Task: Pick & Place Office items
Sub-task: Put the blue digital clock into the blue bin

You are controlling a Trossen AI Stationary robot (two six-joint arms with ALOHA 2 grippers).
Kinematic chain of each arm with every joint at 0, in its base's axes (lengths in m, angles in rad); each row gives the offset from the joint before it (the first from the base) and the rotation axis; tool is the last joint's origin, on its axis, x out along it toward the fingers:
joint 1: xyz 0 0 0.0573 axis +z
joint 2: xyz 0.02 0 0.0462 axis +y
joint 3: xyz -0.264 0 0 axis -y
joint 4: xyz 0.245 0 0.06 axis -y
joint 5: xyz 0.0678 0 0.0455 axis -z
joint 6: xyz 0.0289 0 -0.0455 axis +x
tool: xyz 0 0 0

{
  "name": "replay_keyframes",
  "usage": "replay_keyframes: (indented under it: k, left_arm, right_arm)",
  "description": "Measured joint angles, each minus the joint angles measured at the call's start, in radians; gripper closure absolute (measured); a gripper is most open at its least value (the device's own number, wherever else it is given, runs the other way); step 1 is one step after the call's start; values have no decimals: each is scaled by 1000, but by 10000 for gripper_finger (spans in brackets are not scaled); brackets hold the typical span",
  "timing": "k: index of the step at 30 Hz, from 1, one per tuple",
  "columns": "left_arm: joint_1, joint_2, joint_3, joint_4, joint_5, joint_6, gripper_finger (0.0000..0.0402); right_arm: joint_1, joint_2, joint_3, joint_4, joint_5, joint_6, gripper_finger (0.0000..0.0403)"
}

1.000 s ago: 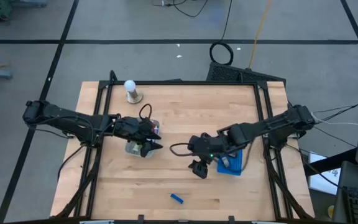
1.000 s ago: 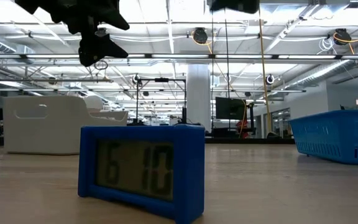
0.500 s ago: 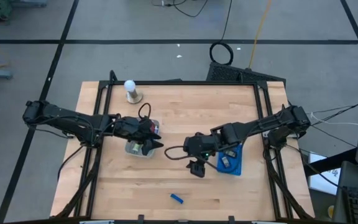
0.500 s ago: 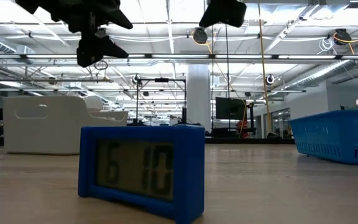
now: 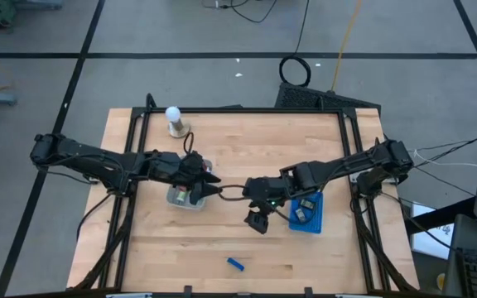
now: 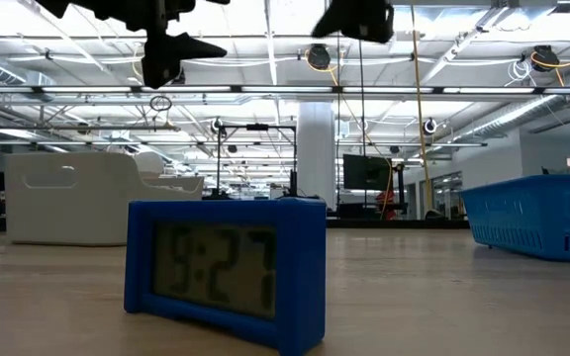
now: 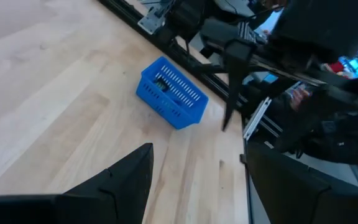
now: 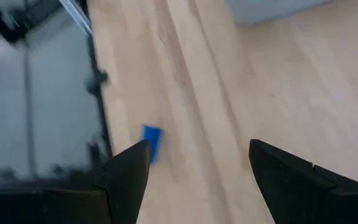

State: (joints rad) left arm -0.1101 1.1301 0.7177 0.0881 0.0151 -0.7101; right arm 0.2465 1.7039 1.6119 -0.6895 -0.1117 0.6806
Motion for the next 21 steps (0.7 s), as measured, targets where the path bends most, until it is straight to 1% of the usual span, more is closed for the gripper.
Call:
replay_keyframes:
  k: [2, 5, 7, 9, 13, 15, 17, 18, 21]
  left_arm:
    - [0, 0, 0, 4, 0, 0, 147]
    - [0, 0, 0, 11, 0, 0, 147]
    - [0, 0, 0, 19, 0, 0, 147]
    - [0, 0, 0, 20, 0, 0, 147]
    - [0, 0, 0, 20, 0, 0, 147]
    - [0, 0, 0, 20, 1, 0, 147]
    - [0, 0, 0, 21, 1, 0, 147]
    - [0, 0, 0, 21, 1, 0, 147]
    - [0, 0, 0, 21, 1, 0, 147]
  right_arm:
    - [5, 0, 0, 36, 2, 95, 135]
    - [4, -1, 0, 87, 1, 132, 135]
    - [0, -1, 0, 124, -17, 90, 135]
    - [-3, -1, 1, 119, -23, 87, 135]
    - [32, -1, 1, 115, -24, 16, 135]
    - [49, -12, 1, 118, -30, 6, 135]
    - [63, -27, 1, 118, -12, -10, 135]
    - [76, -29, 4, 114, 13, -28, 135]
    - [112, -25, 44, 5, 60, -54, 135]
